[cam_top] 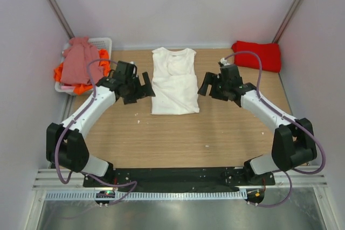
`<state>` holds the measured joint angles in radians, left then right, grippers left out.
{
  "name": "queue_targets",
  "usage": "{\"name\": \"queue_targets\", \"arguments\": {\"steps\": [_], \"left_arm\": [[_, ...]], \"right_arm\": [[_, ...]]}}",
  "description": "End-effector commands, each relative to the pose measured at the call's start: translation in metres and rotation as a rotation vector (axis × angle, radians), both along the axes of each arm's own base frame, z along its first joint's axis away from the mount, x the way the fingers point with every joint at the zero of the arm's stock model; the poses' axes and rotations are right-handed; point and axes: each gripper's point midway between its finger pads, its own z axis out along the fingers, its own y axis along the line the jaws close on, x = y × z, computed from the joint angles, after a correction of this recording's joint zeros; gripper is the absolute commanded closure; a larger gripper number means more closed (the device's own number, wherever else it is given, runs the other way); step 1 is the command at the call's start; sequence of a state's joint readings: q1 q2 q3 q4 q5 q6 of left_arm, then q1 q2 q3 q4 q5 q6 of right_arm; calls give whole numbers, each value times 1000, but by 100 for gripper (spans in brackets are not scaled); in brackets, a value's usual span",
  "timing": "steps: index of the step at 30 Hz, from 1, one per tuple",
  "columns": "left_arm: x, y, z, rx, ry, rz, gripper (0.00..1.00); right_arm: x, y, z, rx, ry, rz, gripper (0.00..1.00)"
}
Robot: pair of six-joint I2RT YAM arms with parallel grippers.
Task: Fold and stack the t-shirts
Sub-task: Fold the tshirt
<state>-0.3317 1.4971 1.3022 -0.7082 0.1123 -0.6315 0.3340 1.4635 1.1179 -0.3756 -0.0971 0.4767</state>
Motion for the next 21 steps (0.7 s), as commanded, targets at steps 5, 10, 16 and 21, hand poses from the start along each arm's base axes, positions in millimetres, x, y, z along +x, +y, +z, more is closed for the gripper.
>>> {"name": "queue_targets", "arguments": {"steps": [5,10,16,21], "left_arm": [[-45,-2,-69,-28,26,6,0],[-51,-7,-96,-63,59,11,0],[-46,-14,-116,-83,80,23,2],[-38,-17,-126,-88,77,34,6]], "right_arm": [[-51,19,-63,148,108,63,13],[-61,25,-81,171,140,80,13],[-58,32,-96,167,163,84,15],[-49,37,-108,160,178,89,25]]}}
